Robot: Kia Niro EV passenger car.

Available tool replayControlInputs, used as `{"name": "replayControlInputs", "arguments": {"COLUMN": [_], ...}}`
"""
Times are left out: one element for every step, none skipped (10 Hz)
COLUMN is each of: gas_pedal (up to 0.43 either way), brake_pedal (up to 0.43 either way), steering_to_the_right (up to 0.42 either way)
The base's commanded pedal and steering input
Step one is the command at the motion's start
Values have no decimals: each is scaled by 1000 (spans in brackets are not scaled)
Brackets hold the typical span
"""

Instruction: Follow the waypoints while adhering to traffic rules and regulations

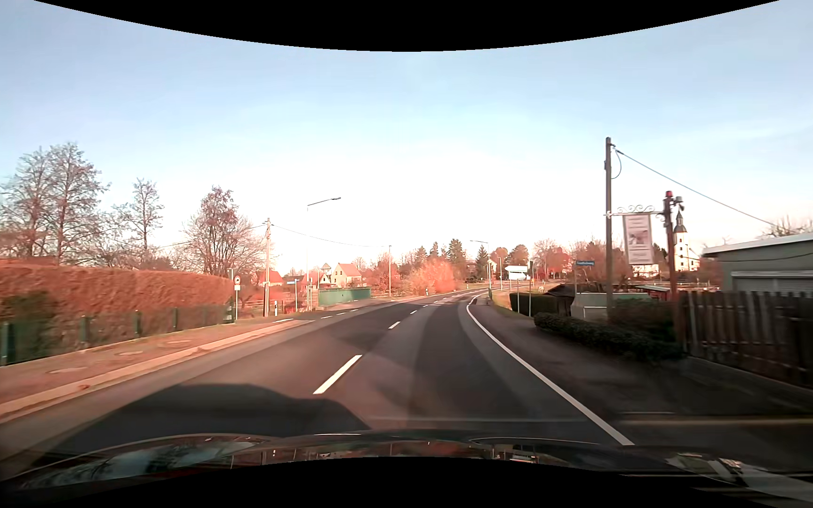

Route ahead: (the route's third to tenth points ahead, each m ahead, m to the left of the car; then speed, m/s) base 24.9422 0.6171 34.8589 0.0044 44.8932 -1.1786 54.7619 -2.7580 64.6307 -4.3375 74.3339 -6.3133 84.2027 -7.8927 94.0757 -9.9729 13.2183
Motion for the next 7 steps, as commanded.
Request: {"name": "replayControlInputs", "arguments": {"gas_pedal": [110,110,110,110,110,110,110], "brake_pedal": [0,0,0,0,0,0,0], "steering_to_the_right": [8,8,8,8,8,8,8]}}
